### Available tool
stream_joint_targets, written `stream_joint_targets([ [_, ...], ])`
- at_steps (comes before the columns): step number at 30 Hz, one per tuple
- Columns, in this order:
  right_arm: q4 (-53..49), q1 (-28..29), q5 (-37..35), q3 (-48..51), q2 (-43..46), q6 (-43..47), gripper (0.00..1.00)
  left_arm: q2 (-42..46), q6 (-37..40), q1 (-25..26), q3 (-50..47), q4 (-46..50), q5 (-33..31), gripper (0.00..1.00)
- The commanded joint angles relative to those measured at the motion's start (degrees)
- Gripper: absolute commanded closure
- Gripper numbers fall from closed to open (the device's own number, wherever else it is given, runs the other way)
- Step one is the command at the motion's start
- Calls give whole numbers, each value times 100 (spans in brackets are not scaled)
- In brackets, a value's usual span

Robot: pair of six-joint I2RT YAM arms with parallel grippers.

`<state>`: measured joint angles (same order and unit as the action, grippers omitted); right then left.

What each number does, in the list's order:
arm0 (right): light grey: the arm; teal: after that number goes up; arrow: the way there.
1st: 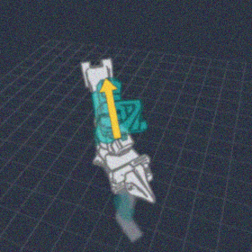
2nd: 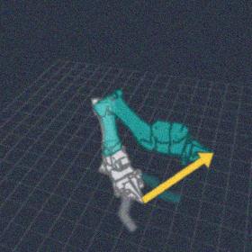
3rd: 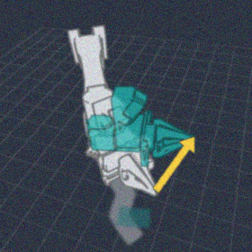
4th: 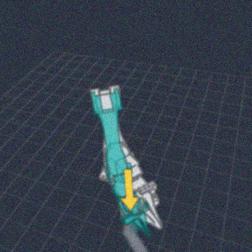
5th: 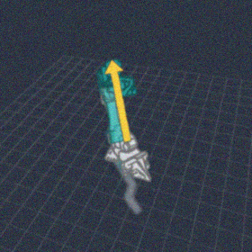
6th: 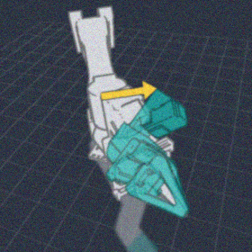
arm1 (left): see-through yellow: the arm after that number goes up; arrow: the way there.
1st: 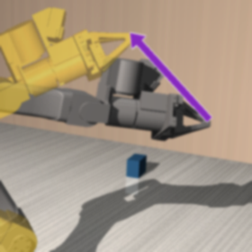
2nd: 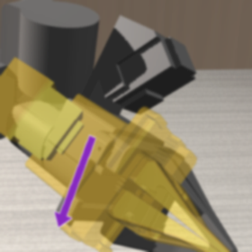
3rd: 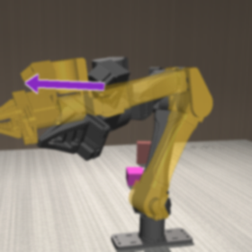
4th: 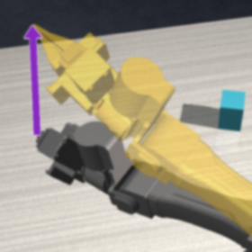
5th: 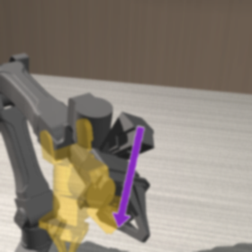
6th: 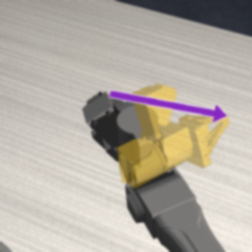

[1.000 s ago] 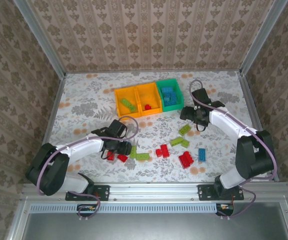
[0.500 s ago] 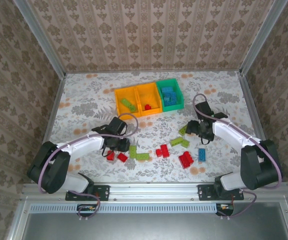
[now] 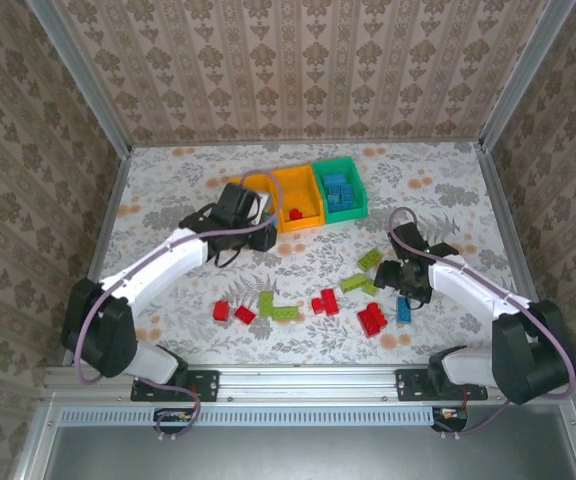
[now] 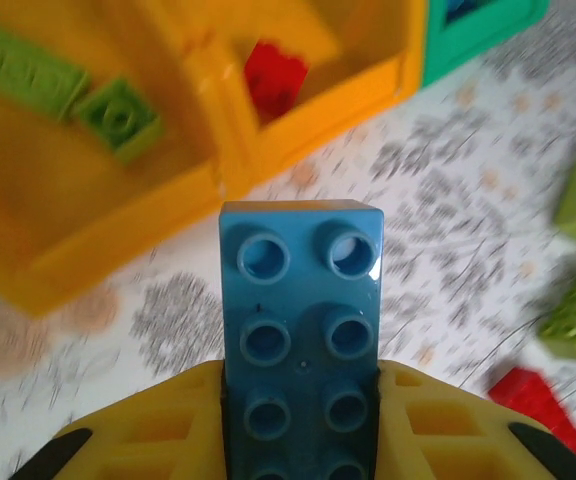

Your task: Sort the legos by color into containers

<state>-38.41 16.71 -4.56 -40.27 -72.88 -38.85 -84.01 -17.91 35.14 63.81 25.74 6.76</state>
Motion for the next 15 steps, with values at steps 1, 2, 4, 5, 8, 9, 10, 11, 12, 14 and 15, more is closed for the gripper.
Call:
stream_joint_targets([
  [1,-316,36,-2,163,291,-217,16,-570,218,-3,683,-75,513,72],
  [2,-330,43,60,203,307,-232,16,-747,232,9,904,-122,624,72],
  [4,-372,89,141,293,321,-287,16,-1174,246,52,1396,-217,869,72],
  [5,-377,115,150,343,319,-321,17,-1345,237,70,1617,-270,961,72],
  [8,-360,147,148,529,358,-435,17,-1958,190,133,2306,-363,1243,73],
  [9,-358,153,149,588,379,-475,18,-2173,165,149,2540,-387,1336,72],
  [10,-353,149,148,636,414,-506,18,-2397,117,168,2761,-437,1463,72],
  [11,-359,151,152,675,445,-523,19,-2580,63,185,2977,-480,1560,72],
  [12,-360,152,148,708,483,-551,19,-2763,5,208,3198,-531,1671,72],
  [14,-344,158,154,757,534,-579,21,-3153,-106,254,3613,-608,1830,72],
  [15,-327,165,170,779,549,-597,21,-3339,-158,273,3832,-612,1913,72],
])
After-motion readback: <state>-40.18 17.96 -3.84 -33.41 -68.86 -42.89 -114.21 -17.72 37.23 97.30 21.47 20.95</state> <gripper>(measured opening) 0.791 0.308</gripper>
